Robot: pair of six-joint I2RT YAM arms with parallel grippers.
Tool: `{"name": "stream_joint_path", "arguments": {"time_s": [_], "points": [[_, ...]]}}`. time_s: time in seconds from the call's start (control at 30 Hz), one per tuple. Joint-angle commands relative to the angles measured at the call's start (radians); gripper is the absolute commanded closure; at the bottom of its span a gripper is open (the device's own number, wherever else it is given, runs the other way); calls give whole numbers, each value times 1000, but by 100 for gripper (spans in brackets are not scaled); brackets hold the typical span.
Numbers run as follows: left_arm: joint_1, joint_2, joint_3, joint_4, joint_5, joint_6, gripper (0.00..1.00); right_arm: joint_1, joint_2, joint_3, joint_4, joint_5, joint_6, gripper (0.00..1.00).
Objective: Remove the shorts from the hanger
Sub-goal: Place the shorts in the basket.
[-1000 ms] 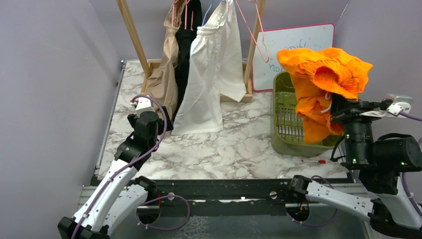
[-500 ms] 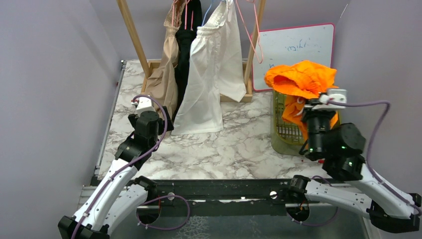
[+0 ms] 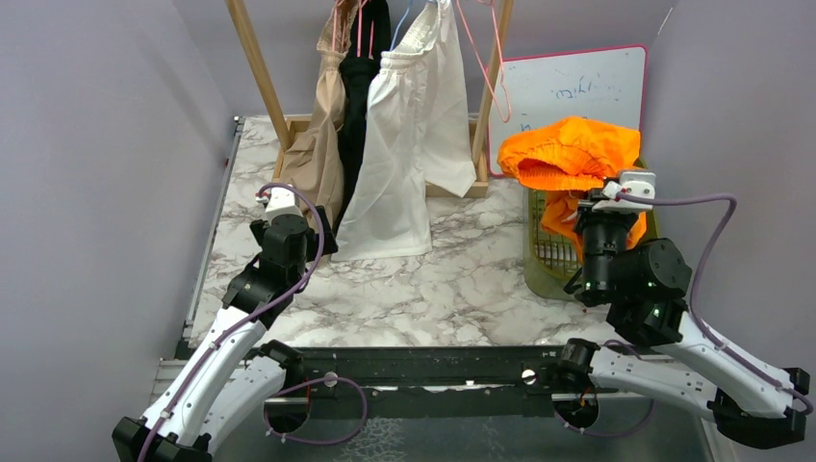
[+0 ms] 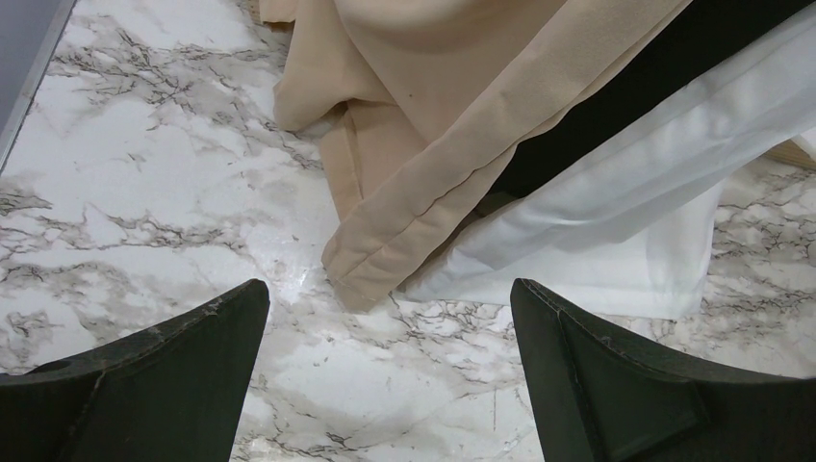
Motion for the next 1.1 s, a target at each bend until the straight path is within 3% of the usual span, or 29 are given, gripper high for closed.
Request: {"name": "stream_joint_path", "arguments": {"time_s": [0.0, 0.13, 0.2, 0.3, 0.37, 0.43, 0.67, 0.9, 1.07], "points": [[4, -3, 0, 17, 18, 9, 1, -4, 21, -44, 144, -20, -125, 99], [4, -3, -1, 18, 19, 9, 1, -60, 27, -80, 138, -100, -152, 99], [4, -2, 0, 18, 18, 9, 1, -115, 65, -75, 38, -124, -85, 99], [4, 2, 0, 17, 21, 9, 1, -317, 143, -69, -128, -256, 56, 99], [3, 3, -1, 17, 22, 9, 1, -500, 194, -2, -306, -418, 247, 99], [4, 4, 0, 17, 23, 9, 1, -664, 237, 23, -353, -572, 347, 99], [4, 9, -1, 18, 19, 11, 1, -935, 419, 233, -459, -826, 539, 99], [4, 6, -1, 17, 16, 14, 1, -1163, 506, 398, -497, -920, 651, 99], [5, 13, 2, 17, 16, 18, 1, -1178, 453, 342, -516, -982, 653, 99]]}}
